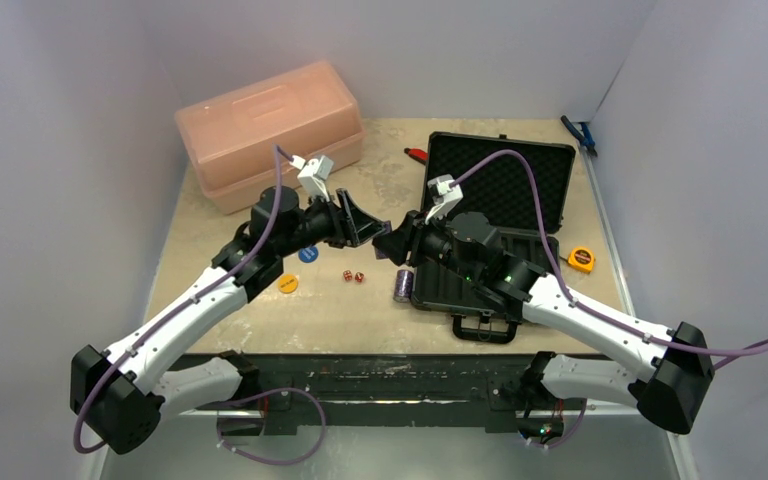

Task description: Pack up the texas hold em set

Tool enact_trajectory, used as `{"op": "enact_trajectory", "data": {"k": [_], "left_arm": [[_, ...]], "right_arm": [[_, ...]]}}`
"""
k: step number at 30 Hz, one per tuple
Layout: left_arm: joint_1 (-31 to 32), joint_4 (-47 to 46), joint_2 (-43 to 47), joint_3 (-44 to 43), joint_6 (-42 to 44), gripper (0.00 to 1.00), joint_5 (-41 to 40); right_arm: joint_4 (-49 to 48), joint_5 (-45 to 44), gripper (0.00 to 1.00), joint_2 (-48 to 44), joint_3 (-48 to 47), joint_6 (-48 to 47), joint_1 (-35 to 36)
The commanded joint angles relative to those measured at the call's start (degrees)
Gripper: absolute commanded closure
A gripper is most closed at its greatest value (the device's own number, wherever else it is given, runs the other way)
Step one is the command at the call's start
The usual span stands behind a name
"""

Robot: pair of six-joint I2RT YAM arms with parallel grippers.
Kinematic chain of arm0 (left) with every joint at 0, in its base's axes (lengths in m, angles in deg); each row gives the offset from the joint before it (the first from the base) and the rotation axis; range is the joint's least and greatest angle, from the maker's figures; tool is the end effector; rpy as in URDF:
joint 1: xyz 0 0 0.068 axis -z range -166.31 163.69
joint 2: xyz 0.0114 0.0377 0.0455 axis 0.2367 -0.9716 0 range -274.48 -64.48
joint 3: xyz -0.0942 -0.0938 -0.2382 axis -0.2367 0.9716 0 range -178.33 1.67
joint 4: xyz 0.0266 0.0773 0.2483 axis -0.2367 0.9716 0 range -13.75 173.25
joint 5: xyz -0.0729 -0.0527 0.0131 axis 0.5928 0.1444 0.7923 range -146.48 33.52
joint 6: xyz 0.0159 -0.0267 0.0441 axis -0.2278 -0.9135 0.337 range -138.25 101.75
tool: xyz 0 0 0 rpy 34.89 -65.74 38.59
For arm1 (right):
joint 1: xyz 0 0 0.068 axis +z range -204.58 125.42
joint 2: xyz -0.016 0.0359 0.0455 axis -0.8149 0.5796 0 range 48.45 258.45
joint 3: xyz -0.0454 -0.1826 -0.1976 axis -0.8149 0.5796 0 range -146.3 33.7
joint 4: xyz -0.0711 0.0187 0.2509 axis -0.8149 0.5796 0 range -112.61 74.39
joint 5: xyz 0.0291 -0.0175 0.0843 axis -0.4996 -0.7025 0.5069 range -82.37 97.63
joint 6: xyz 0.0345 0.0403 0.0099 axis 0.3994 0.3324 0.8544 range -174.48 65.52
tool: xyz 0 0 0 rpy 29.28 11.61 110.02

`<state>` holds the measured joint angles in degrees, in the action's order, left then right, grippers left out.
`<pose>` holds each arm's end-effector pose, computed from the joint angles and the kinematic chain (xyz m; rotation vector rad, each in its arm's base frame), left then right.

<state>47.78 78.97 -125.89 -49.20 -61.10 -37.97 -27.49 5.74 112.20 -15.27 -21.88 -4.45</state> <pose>0.2010 -0.1497 0.3347 0.1021 1.9700 -1.2132 0.1698 0.2013 0.3269 -0.2575 1.8402 1.0092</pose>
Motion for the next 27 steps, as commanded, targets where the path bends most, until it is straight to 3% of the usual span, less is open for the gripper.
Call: {"op": "enact_trajectory", "data": {"k": [1,11,15,18,23,27], "left_arm": [[1.06,-1.84,-1.11,-2.6,-1.5,0.47,-2.67],[2.86,-1.58,-1.97,-2.35,-1.78,0.5,-4.7],[3.47,-1.77,-2.05,-2.06,-1.71,0.55,-5.63],[3.74,-1.84,-2.37,-1.96,-1.79,0.65,-5.66],[4.06,-1.84,-2.58,-1.91,-1.88,1.0,-5.95],[4.13,-1.84,-2.58,-1.93,-2.09,1.0,-6.2]], "right_arm": [[-6.73,0.24,1.0,-0.49,-3.17,0.18,-0.03],[-7.11,-1.27,1.0,0.09,-4.04,0.36,-0.03],[-7.3,-1.12,1.0,0.41,-4.41,0.52,-0.03],[-7.74,-1.23,1.0,0.43,-4.35,0.77,-0.03],[-7.33,-1.52,1.0,0.63,-4.67,1.05,-0.03],[-6.37,-1.46,0.97,0.94,-4.91,1.3,-0.03]]}}
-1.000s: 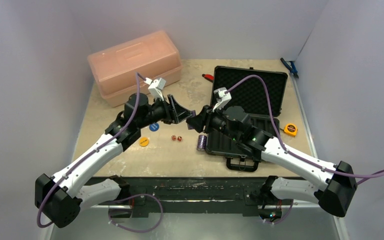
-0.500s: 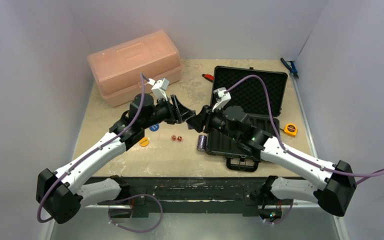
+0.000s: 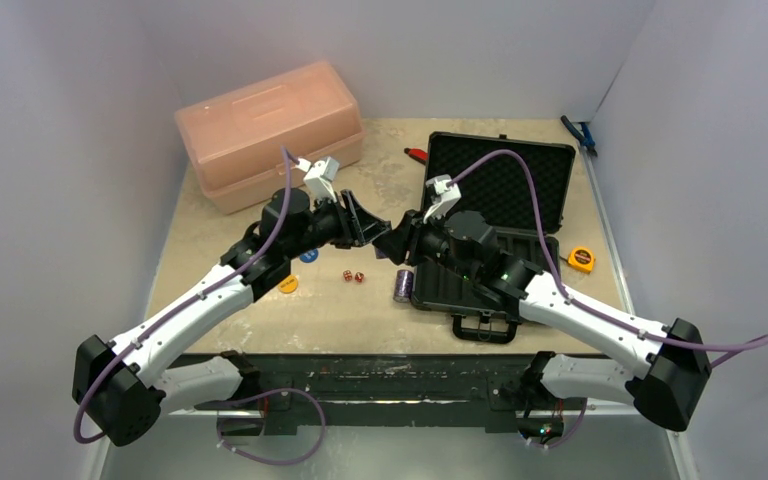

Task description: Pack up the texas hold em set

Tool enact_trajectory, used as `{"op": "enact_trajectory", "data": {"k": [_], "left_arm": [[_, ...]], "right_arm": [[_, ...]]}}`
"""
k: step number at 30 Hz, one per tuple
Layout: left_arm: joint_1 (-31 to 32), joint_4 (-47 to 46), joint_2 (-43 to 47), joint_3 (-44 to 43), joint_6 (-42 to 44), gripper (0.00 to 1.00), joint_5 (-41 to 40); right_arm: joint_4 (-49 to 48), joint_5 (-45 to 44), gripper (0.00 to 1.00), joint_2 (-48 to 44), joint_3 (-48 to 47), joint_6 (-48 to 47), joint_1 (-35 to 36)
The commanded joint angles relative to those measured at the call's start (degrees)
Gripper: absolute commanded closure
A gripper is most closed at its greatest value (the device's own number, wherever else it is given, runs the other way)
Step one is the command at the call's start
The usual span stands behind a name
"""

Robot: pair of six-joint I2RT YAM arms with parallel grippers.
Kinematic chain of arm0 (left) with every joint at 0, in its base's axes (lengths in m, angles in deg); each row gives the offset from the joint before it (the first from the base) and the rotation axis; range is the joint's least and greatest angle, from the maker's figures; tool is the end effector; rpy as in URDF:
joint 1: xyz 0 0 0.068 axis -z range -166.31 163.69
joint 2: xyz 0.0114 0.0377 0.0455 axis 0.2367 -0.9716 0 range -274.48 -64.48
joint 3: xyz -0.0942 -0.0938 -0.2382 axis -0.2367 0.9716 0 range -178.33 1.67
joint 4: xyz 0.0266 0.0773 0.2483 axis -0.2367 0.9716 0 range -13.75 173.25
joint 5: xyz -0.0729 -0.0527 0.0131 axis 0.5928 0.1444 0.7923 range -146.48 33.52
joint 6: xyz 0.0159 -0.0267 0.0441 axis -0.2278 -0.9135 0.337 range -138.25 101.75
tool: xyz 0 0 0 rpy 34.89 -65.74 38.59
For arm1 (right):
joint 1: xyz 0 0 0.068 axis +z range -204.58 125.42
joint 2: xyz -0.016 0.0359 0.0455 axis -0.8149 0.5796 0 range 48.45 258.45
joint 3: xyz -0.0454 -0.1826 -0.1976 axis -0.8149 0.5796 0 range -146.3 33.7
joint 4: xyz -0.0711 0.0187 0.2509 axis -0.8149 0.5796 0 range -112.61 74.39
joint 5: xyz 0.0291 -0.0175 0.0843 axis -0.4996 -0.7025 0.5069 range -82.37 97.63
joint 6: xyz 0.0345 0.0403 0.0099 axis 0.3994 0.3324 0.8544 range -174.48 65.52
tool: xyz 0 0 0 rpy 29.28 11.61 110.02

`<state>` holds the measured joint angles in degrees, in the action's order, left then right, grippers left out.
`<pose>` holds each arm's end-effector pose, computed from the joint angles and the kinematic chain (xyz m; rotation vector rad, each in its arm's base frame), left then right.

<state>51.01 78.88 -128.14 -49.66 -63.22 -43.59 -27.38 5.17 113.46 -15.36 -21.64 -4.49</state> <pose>0.2019 -0.1640 0.3283 0.0395 2.0035 -1.1785 0.1732 0.2045 0.3219 -0.2489 1.8627 0.9921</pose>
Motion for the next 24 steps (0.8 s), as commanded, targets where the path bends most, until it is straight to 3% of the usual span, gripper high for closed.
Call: {"op": "enact_trajectory", "data": {"k": [1,5,17,24], "left_arm": [[0.88,-1.75,-0.26,-1.48,-0.09,1.0,-0.61],[0.86,-1.52,0.21,-1.18,-0.29,1.0,-1.03],[0.9,-0.51,1.26,0.43,-0.23,1.0,-3.2],[0.85,-0.4,0.59,-0.17,0.31,1.0,-3.83]], "right_arm": [[-6.4,-0.88,0.92,-0.3,-4.7,1.2,0.01],[-6.47,-0.66,0.71,-0.87,-3.64,1.97,0.01],[-5.97,0.13,0.23,-2.53,0.11,1.66,0.01],[-4.12,-1.5,0.05,-4.04,0.8,1.37,0.01]]}}
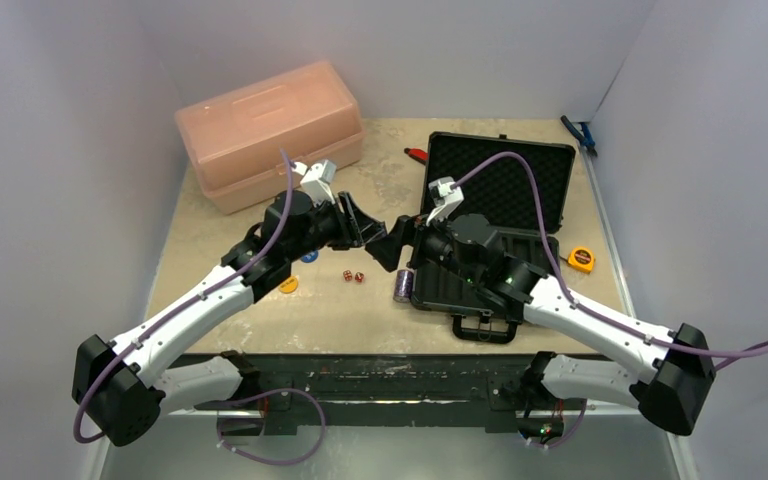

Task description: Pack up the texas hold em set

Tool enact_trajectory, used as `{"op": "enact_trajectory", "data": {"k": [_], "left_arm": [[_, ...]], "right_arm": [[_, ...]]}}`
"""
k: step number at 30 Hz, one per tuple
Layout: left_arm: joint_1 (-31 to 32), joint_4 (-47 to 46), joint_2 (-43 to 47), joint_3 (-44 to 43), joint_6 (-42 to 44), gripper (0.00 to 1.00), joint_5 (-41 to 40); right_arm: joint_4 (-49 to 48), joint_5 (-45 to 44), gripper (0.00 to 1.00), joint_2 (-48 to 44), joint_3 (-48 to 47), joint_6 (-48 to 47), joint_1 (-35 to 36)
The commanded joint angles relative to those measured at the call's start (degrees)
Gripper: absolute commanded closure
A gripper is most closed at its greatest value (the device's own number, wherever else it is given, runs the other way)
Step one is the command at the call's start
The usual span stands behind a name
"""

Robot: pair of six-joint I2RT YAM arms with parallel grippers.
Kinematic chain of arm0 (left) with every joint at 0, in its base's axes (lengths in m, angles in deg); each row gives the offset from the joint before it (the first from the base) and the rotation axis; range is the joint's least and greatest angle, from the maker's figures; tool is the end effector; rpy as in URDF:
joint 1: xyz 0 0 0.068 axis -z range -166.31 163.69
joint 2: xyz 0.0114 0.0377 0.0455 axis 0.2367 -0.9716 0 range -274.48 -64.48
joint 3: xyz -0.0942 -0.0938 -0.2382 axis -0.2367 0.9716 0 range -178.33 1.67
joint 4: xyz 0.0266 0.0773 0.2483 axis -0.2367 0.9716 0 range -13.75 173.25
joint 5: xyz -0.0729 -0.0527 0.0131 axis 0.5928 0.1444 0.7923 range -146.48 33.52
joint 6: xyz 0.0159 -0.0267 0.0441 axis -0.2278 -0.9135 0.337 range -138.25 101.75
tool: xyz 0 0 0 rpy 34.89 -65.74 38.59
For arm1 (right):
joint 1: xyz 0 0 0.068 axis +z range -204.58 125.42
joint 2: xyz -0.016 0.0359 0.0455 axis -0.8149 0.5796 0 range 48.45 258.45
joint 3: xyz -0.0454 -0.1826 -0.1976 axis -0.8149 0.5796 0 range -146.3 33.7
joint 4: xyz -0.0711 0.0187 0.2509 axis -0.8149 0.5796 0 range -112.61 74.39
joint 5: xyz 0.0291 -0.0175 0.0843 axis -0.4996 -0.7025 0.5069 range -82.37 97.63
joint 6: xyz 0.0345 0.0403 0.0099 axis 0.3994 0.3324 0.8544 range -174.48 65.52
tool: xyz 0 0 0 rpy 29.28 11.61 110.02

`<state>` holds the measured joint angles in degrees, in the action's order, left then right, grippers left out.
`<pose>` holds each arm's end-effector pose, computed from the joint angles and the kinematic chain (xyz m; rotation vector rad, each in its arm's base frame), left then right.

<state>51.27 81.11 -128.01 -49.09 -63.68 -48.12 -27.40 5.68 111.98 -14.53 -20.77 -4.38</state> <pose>0.2018 -0.1619 0.3210 -0.0309 2.0372 -1.0976 0.1688 0.2006 0.3230 -0.2421 1.8565 1.0171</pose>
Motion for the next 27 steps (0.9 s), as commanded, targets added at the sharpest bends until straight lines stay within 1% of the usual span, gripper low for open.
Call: {"op": "enact_trajectory", "data": {"k": [1,7,13,16,19,27], "left_arm": [[0.59,-2.46,0.28,-0.86,0.9,1.0,0.62],[0.61,-1.03,-1.4,-2.6,1.86,1.0,-0.09],[0.56,1.39,-3.65,-5.09,3.07,1.0,-0.61],[0.56,2.36,-5.11,-6.24,3.41,1.0,-0.8],[0.64,3.15,-7.1,-7.27,3.45,1.0,-0.72],[0.73,6.01,-12.82,-12.42,3.9,1.0,-0.6]], "right_arm": [[-3.75,-2.33,0.02,-2.75,0.04,0.4,-0.1],[-1.2,-5.11,0.01,-5.12,0.92,-0.03,-0.1],[5.25,-13.56,0.01,-8.34,2.24,-0.1,-0.1],[10.57,-19.11,0.01,-9.55,2.02,1.15,-0.1],[13.89,-23.38,0.01,-10.74,1.82,1.44,-0.1],[19.09,-29.51,0.01,-14.48,3.23,3.71,-0.1]]}}
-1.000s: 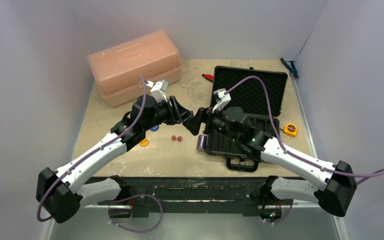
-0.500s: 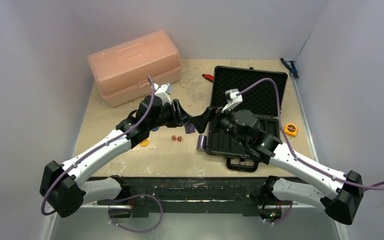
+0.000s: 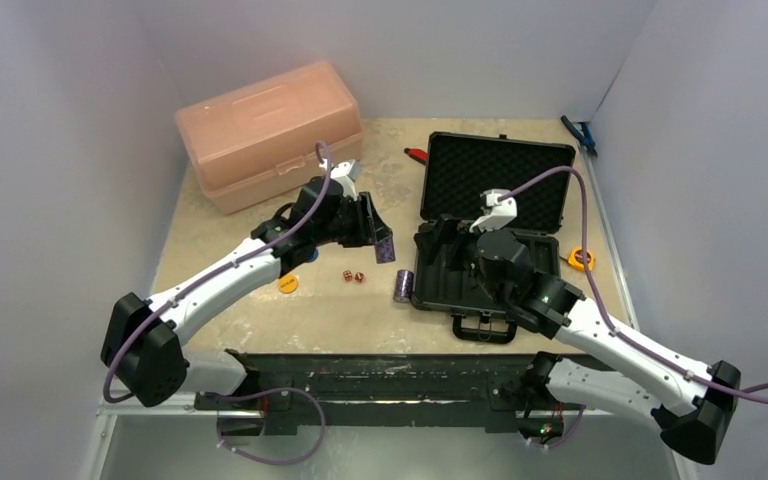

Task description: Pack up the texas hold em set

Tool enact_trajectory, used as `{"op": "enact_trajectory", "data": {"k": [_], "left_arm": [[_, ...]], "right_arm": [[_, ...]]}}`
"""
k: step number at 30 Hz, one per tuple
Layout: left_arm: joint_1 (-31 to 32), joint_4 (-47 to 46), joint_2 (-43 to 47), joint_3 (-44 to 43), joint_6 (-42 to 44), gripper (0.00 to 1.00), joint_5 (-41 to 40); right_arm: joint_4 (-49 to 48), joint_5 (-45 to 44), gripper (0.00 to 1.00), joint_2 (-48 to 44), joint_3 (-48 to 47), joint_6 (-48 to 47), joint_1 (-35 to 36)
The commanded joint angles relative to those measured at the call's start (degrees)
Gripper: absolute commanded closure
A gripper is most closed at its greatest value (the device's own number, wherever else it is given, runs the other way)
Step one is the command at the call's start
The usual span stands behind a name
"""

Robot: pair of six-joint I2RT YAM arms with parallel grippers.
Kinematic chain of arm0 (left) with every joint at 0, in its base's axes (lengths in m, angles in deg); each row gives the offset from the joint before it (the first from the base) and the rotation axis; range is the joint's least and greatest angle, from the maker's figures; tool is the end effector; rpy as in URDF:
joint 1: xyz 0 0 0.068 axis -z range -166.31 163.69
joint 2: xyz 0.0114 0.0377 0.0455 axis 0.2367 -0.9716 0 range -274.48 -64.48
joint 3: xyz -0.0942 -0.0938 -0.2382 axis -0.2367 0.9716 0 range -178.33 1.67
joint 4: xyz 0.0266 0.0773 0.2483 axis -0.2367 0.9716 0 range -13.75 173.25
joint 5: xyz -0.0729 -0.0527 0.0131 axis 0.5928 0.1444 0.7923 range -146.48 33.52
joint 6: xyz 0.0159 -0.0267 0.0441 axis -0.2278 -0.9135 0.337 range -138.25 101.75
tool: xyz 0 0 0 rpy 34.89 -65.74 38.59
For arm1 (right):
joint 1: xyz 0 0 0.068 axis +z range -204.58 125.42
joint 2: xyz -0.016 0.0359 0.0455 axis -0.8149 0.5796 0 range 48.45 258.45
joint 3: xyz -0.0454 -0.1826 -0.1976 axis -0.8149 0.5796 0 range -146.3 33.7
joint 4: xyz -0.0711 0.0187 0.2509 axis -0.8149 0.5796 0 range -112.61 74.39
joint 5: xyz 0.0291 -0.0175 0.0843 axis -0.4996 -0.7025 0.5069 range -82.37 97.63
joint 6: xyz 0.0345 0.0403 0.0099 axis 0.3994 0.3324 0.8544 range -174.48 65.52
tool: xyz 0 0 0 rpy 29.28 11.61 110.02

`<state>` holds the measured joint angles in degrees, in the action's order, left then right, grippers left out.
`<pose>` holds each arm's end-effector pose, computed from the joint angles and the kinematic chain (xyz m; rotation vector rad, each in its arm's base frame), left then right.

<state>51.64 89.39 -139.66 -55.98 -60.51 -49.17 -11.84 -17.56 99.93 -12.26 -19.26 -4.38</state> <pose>0.2323 -0.1870 0.2963 -0.0029 2.2563 -0.9375 0.1443 0.1494 0.3264 0.0662 1.8741 0.6367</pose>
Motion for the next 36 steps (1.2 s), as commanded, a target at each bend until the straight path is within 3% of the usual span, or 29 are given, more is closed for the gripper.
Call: {"op": "enact_trajectory", "data": {"k": [1,13,36], "left_arm": [[0.43,-2.2,-1.8,-6.12,0.76,1.0,0.36],[0.98,-0.03,-12.59,-15.27,-2.78,1.0,-1.02],[1.55,2.37,-28.89,-28.75,-2.54,1.0,-1.52]], "right_arm": [[4.16,-6.91,0.01,-2.94,1.37,2.91,-0.1],[14.7,-19.03,0.01,-5.12,0.9,15.23,-0.1],[17.23,-19.48,0.01,-2.42,0.0,16.06,-0.1]]}}
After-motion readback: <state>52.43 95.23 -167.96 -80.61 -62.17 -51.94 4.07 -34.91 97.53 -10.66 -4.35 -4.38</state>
